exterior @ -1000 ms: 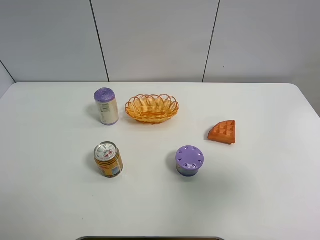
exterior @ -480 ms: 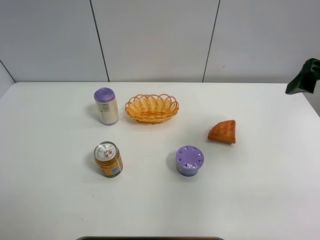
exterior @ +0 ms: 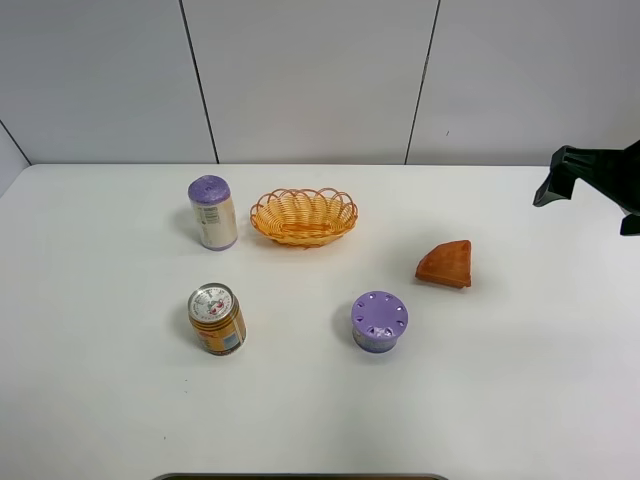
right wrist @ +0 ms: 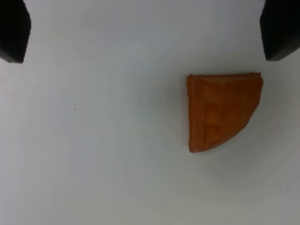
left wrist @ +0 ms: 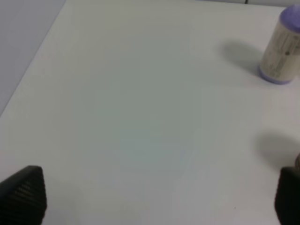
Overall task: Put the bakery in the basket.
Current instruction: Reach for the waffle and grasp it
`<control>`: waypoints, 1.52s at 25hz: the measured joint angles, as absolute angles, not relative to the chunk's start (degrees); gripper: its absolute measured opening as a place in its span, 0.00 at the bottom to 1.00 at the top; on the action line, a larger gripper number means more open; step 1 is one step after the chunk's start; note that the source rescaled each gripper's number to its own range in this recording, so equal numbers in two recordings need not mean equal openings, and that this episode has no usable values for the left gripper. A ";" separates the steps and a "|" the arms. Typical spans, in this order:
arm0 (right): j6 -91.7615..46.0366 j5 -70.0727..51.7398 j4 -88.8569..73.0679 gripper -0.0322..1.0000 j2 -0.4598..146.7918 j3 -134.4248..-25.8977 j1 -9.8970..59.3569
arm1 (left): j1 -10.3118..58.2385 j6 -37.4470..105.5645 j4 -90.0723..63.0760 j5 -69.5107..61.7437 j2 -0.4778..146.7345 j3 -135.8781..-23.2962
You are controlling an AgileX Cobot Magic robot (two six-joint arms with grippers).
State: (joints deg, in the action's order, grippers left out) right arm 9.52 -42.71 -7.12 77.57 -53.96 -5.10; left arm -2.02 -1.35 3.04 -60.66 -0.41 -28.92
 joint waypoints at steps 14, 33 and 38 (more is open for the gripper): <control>11.77 -36.50 -14.78 0.91 90.51 -55.83 -3.71 | -2.02 -1.35 3.04 -60.66 -0.41 -28.92; 30.92 -46.78 -0.50 0.90 108.67 -73.54 11.96 | -2.02 -1.35 3.04 -60.66 -0.41 -28.92; 30.92 -45.19 1.57 0.90 111.04 -73.48 11.96 | -2.02 -1.35 3.04 -60.66 -0.41 -28.92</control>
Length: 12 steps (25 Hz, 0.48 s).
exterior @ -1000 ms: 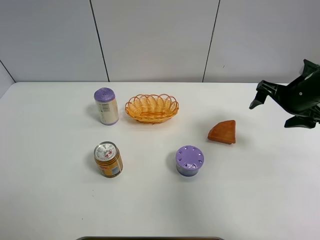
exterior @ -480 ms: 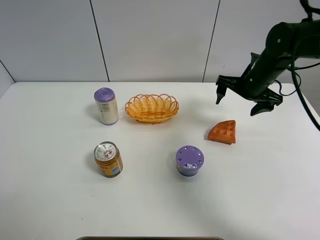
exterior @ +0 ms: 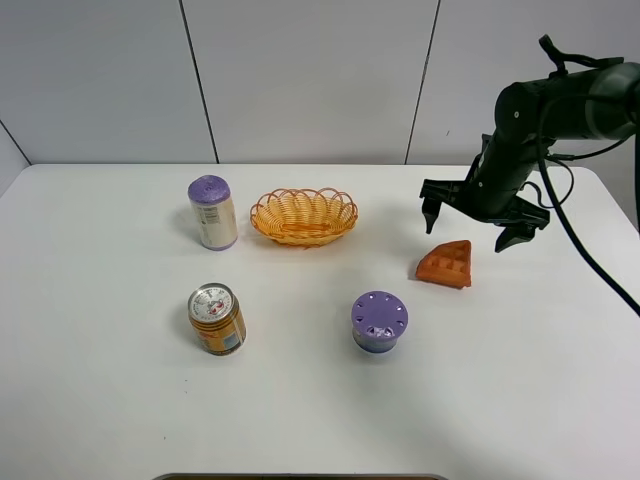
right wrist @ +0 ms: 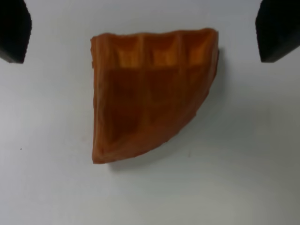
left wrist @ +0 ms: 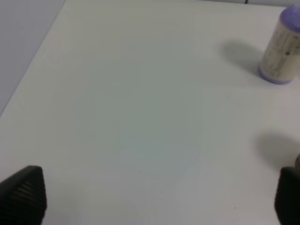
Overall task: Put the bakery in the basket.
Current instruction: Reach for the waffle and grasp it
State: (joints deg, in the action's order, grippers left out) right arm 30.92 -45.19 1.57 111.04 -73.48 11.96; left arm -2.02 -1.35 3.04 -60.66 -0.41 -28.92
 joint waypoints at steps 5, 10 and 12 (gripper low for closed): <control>30.79 -39.93 0.47 0.90 113.54 -71.03 11.96 | -2.02 -1.35 3.04 -60.66 -0.41 -28.92; 30.29 -36.61 0.00 0.87 116.04 -69.51 11.96 | -2.02 -1.35 3.04 -60.66 -0.41 -28.92; 30.13 -35.80 0.00 0.86 116.56 -69.51 11.96 | -2.02 -1.35 3.04 -60.66 -0.41 -28.92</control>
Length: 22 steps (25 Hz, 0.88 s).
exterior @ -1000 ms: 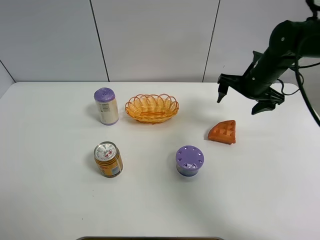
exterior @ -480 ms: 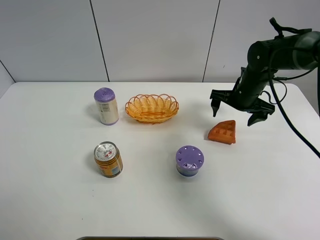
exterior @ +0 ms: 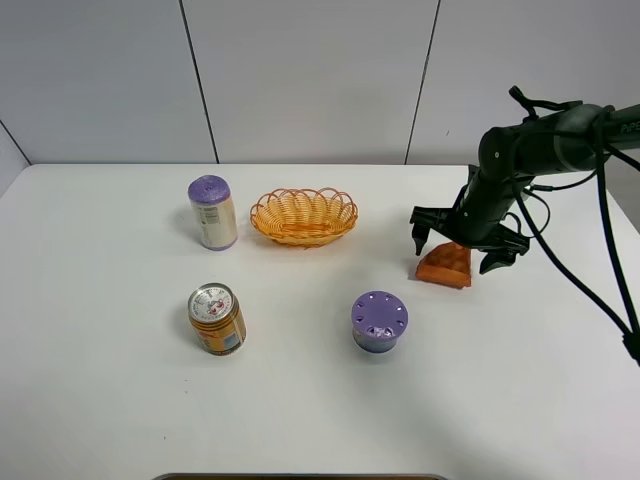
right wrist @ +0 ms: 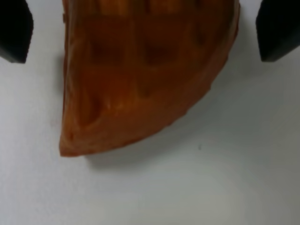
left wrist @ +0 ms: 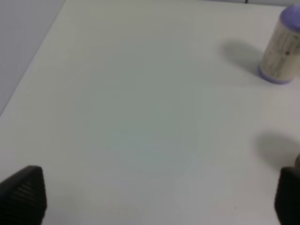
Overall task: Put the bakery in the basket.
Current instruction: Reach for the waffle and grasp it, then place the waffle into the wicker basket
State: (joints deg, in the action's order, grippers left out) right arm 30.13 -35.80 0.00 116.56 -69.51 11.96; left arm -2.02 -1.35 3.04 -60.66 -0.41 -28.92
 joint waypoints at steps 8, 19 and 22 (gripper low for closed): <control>29.65 -33.72 0.00 0.86 119.08 -69.51 11.96 | -2.02 -1.35 3.04 -60.66 -0.41 -28.92; 29.26 -33.80 0.00 0.05 119.70 -69.51 11.96 | -2.02 -1.35 3.04 -60.66 -0.41 -28.92; 29.26 -33.80 0.00 0.03 119.70 -69.51 11.96 | -2.02 -1.35 3.04 -60.66 -0.41 -28.92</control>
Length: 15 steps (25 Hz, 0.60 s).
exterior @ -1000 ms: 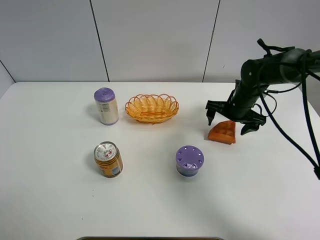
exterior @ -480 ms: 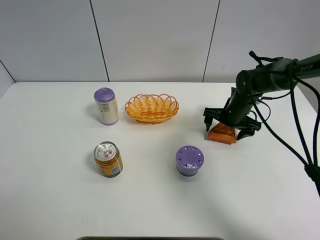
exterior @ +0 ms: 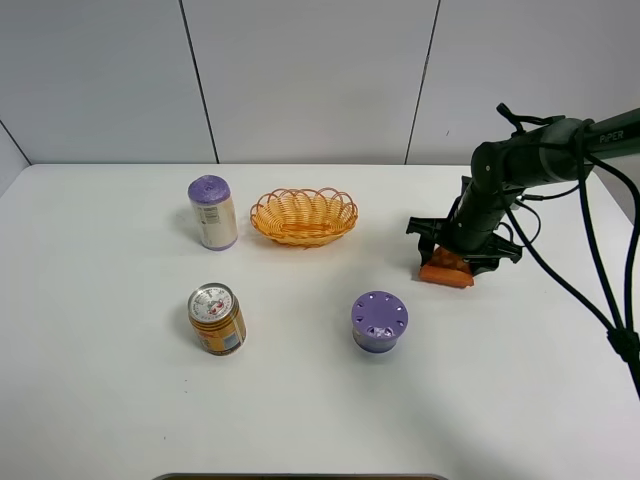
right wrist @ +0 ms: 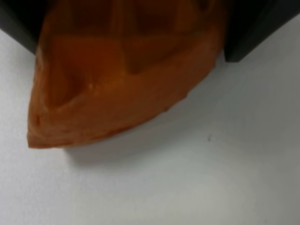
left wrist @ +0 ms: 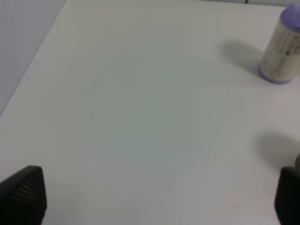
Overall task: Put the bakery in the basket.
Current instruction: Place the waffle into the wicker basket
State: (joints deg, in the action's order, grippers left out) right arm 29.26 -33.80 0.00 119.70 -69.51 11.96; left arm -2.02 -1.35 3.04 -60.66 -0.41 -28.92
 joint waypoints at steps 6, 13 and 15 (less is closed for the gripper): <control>29.26 -33.80 0.56 0.03 119.70 -69.51 11.96 | -2.02 -1.35 3.04 -60.66 -0.41 -28.92; 30.11 -36.71 6.61 0.03 117.32 -69.51 11.96 | -2.02 -1.35 3.04 -60.66 -0.41 -28.92; 30.31 -36.78 7.74 0.03 114.53 -69.51 11.96 | -2.02 -1.35 3.04 -60.66 -0.41 -28.92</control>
